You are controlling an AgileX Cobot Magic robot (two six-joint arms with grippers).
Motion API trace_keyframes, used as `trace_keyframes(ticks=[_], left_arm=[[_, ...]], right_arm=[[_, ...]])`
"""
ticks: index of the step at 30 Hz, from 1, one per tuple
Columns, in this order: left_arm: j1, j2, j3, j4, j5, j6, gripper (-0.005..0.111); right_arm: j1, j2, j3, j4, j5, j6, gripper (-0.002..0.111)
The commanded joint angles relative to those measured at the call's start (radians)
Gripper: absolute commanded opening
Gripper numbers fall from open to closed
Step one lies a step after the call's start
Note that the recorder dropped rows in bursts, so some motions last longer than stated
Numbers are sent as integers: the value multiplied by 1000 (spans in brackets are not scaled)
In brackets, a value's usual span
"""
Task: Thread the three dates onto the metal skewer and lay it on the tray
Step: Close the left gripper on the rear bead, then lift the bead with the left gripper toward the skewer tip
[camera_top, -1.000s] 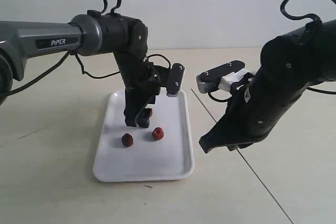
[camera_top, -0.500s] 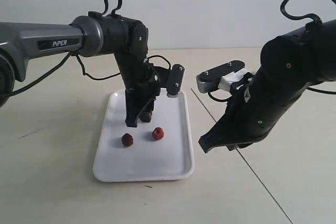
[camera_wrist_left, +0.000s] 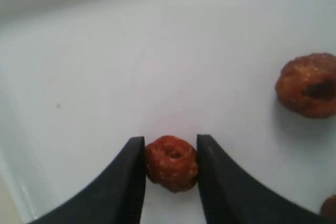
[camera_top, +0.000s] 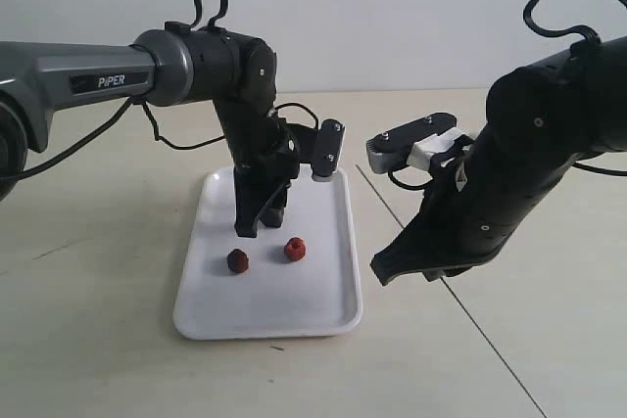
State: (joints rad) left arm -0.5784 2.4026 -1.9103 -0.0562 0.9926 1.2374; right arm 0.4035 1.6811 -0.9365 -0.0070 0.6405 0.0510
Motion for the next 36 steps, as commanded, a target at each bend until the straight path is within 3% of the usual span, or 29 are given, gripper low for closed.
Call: trace_keyframes(ticks=[1,16,27,32,36], left_arm=[[0,5,0,6,-3,-12,32],[0,-17,0,4,-3,-31,32],[1,-69,0,-3,19,-151,32],[13,-109,0,-75,25,-177,32],[57,-147,0,-231,31,-177,32]], right_arm=[[-5,-7,5,0,-12,0,0],[-5,-7,5,0,-21,0,0],[-5,-7,5,7,-38,0,0],[-5,-7,5,7,-38,0,0],[-5,-7,5,7,-38,0,0]])
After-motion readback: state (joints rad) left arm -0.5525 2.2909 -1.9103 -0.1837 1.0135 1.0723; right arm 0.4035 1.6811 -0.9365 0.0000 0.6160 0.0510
